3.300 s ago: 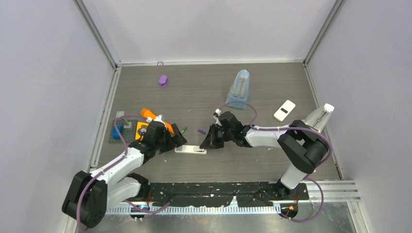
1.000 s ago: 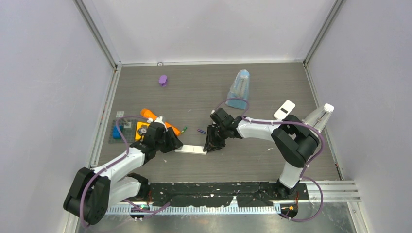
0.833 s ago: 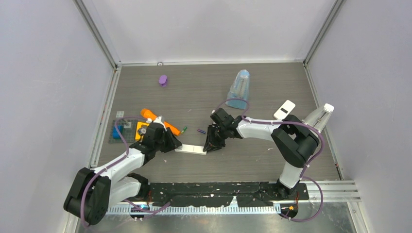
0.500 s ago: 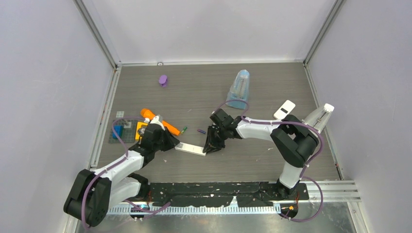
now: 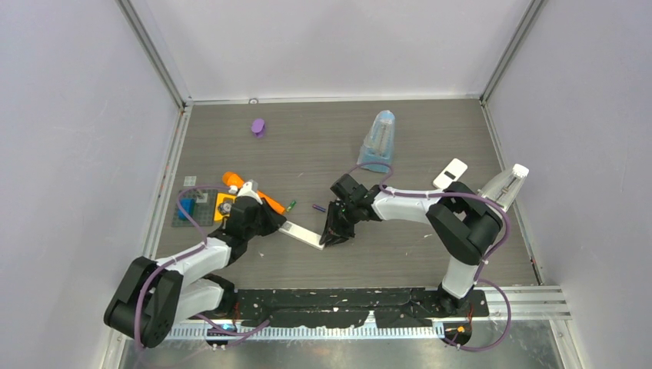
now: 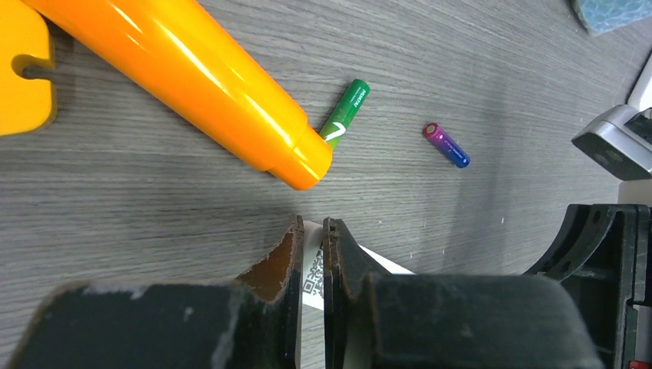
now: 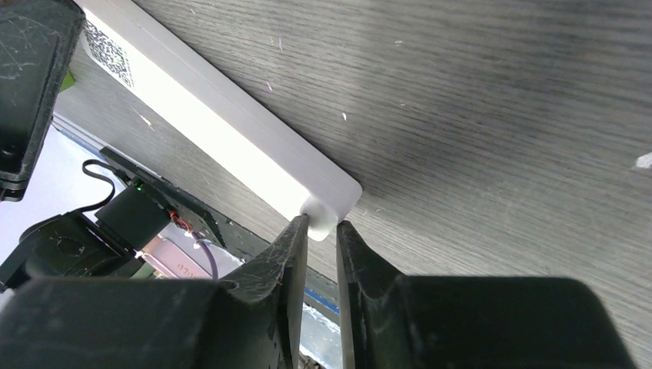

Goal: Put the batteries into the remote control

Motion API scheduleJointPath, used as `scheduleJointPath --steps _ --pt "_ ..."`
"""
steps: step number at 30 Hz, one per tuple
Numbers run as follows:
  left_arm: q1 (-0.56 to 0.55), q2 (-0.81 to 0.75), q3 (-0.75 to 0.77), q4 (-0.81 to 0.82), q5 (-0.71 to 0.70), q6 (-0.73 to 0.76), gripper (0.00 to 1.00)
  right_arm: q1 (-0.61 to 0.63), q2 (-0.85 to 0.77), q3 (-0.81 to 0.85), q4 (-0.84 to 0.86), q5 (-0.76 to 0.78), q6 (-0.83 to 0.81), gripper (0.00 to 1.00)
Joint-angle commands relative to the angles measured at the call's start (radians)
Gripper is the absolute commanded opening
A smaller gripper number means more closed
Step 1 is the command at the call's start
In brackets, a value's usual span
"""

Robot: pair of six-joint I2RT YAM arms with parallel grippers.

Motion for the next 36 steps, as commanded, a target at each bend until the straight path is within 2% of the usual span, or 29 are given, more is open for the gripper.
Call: scheduleJointPath --steps 1,8,16,18,20,22,24,26,32,36 --pt "-0.071 0.06 -0.04 -0.093 0.206 -0.041 0.0 0.028 0.061 0.035 0.15 0.094 0.055 0.25" --pt "-0.073 0.052 -0.037 -0.092 0.196 -0.042 0.0 0.029 0.074 0.061 0.116 0.132 0.087 0.3" --pt "-0.071 -0.015 0.072 -0.23 0.121 0.035 0.02 0.03 -0.011 0.018 0.098 0.146 0.077 0.41" --pt "-0.07 -0.029 0.123 -0.299 0.1 0.081 0.1 0.031 -0.058 -0.002 0.097 0.146 0.064 0.49" --pt "-0.069 -0.038 0.183 -0.35 0.099 0.155 0.23 0.037 -0.113 -0.02 0.085 0.152 0.036 0.65" --pt "-0.068 -0.031 0.253 -0.411 0.097 0.232 0.38 0.042 -0.168 -0.034 0.066 0.157 0.008 0.72" --pt "-0.065 -0.019 0.318 -0.456 0.101 0.304 0.5 0.047 -0.223 -0.045 0.045 0.161 -0.027 0.81" --pt "-0.063 -0.014 0.378 -0.488 0.106 0.333 0.63 0.05 -0.268 -0.049 0.016 0.172 -0.077 0.86" --pt "-0.059 -0.088 0.45 -0.562 0.052 0.325 0.9 0.069 -0.33 -0.035 -0.039 0.236 -0.327 0.91" --pt "-0.053 -0.208 0.457 -0.667 -0.099 0.276 0.97 0.106 -0.282 0.031 -0.091 0.334 -0.566 0.91"
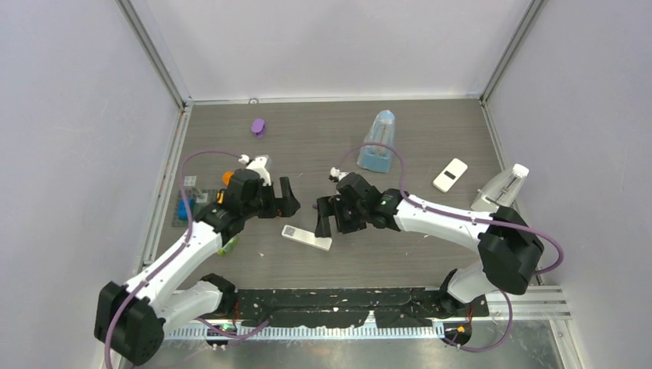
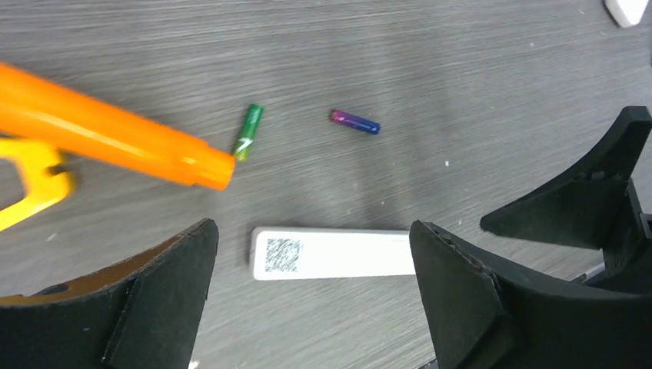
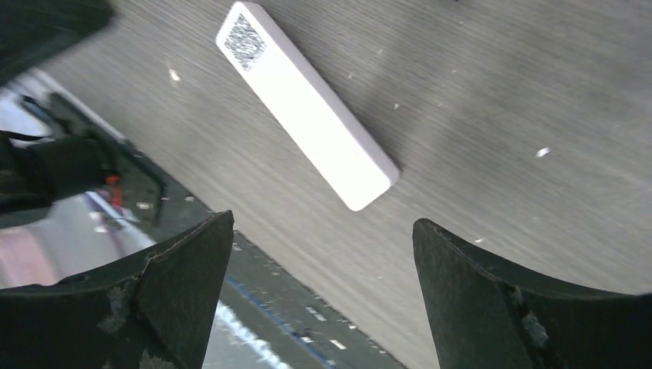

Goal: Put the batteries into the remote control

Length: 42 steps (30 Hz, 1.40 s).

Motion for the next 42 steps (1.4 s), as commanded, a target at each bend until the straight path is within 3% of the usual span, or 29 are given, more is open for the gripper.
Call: scheduleJointPath --steps 1,4,8,20,26,31,34,39,42 --pt "0.01 -0.14 0.036 -0.164 -0.183 -0.036 0.97 0.047 0.058 0.108 -0.073 0.145 -0.306 0.91" --pt "0.018 -0.235 0.036 -0.247 -0.255 -0.086 0.97 0.105 0.128 0.199 -0.103 0.24 -0.457 0.91" --pt "0.023 -0.358 0.014 -0.303 -0.266 -0.127 0.97 0.147 0.249 0.275 -0.108 0.221 -0.582 0.91" --pt "0.025 -0.514 -0.018 -0.404 -0.263 -0.19 0.97 0.191 0.421 0.379 -0.119 0.203 -0.719 0.86" --pt "0.025 -0.529 -0.029 -0.428 -0.261 -0.197 0.97 0.193 0.482 0.413 -0.101 0.243 -0.646 0.59" --pt "0.025 -0.553 -0.06 -0.39 -0.22 -0.213 0.97 0.187 0.469 0.392 -0.055 0.239 -0.62 0.48" --pt "0.025 -0.559 -0.091 -0.339 -0.172 -0.234 0.97 0.172 0.46 0.39 -0.046 0.216 -0.6 0.32" --pt "0.025 -0.538 -0.129 -0.272 -0.094 -0.255 0.96 0.081 0.344 0.316 0.023 0.062 -0.499 0.26" --pt "0.025 -0.53 -0.15 -0.172 0.026 -0.25 0.96 0.001 0.22 0.224 0.135 -0.108 -0.336 0.26"
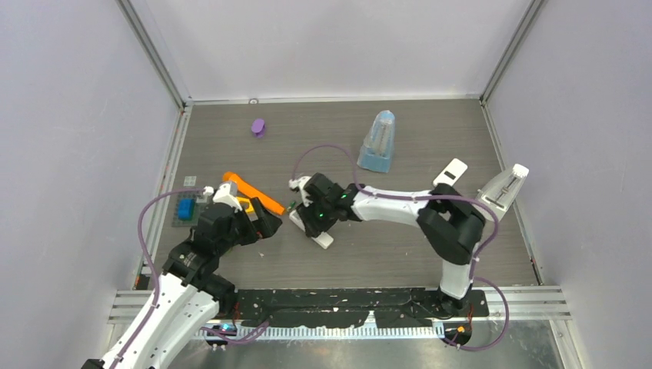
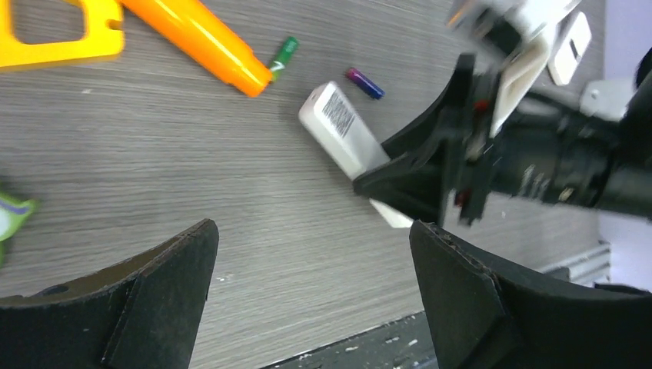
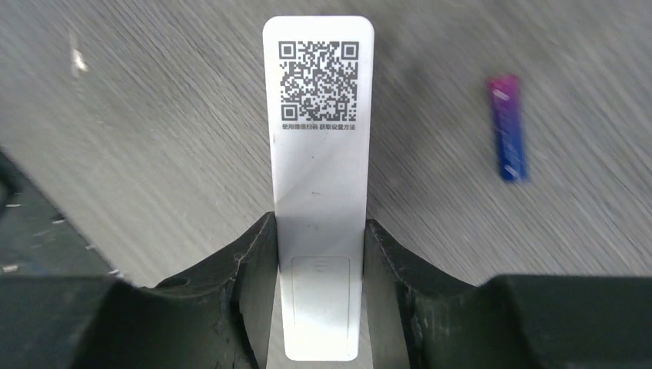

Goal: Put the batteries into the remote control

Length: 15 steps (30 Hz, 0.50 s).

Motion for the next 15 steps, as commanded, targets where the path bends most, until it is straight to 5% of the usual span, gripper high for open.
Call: scheduleJointPath --steps 1,6,15 --pt "0.003 0.009 -0.028 0.214 0.193 -0.01 0.96 -0.131 -0.222 -0.093 0.223 -0.255 0.228 0.26" --pt "0.003 0.044 -0.092 0.546 0.39 -0.105 0.96 -0.274 -0.34 -0.229 0.492 -0.435 0.611 0.26" --pt "-0.001 0.304 -0.059 1.003 0.601 -0.275 0.97 -0.3 -0.428 -0.334 0.924 -0.514 1.062 0.28"
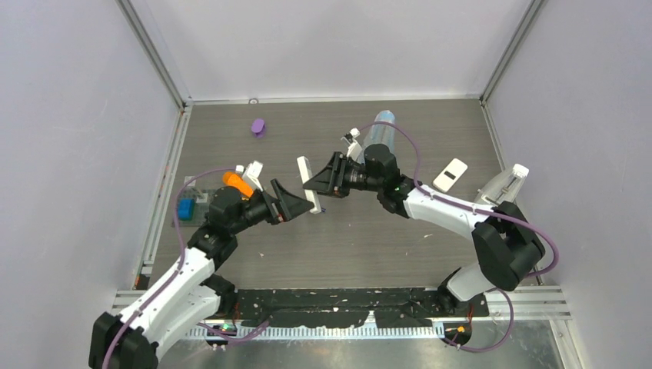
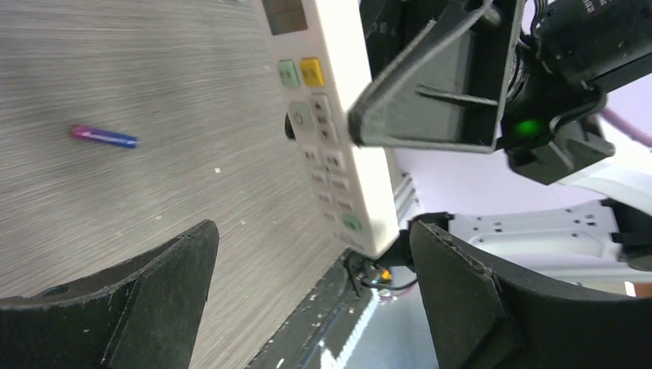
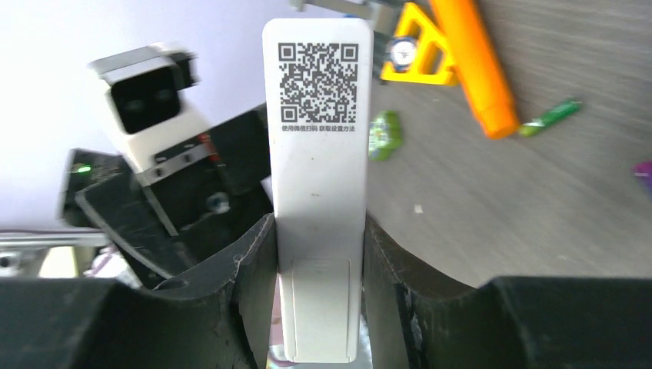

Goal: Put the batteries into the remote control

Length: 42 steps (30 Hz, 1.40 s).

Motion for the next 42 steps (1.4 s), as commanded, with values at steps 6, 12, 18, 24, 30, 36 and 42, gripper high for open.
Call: scheduleJointPath --steps 6,12,18,24,30,36,42 --pt "-0.003 0.22 0.027 0.591 0.206 -0.262 0.88 0.0 -0.02 -0.071 0.541 -0.124 0.463 0.29" --pt "-0.003 0.302 -0.009 0.806 0.209 -0.411 0.57 -0.007 -0.007 -0.102 0.618 -0.12 0.518 0.3" --pt "-0.003 0.326 0.006 0.775 0.211 -0.392 0.1 -0.019 -0.026 -0.102 0.57 -0.097 0.49 0.44" --pt "-0.003 0.31 0.109 0.411 0.167 -0.192 0.0 -0.058 -0.121 -0.058 0.262 -0.028 0.306 0.77" --pt "-0.009 0.377 0.356 -0.158 -0.116 0.198 0.0 -0.113 -0.27 0.046 -0.359 0.216 -0.085 0.87" --pt "-0.01 0.66 0.607 -0.36 -0.278 0.322 0.0 -0.208 -0.362 0.125 -0.8 0.576 -0.322 0.85" --pt "-0.015 0.949 0.852 -0.48 -0.407 0.326 0.0 -0.317 -0.367 0.113 -1.001 0.868 -0.331 0.85"
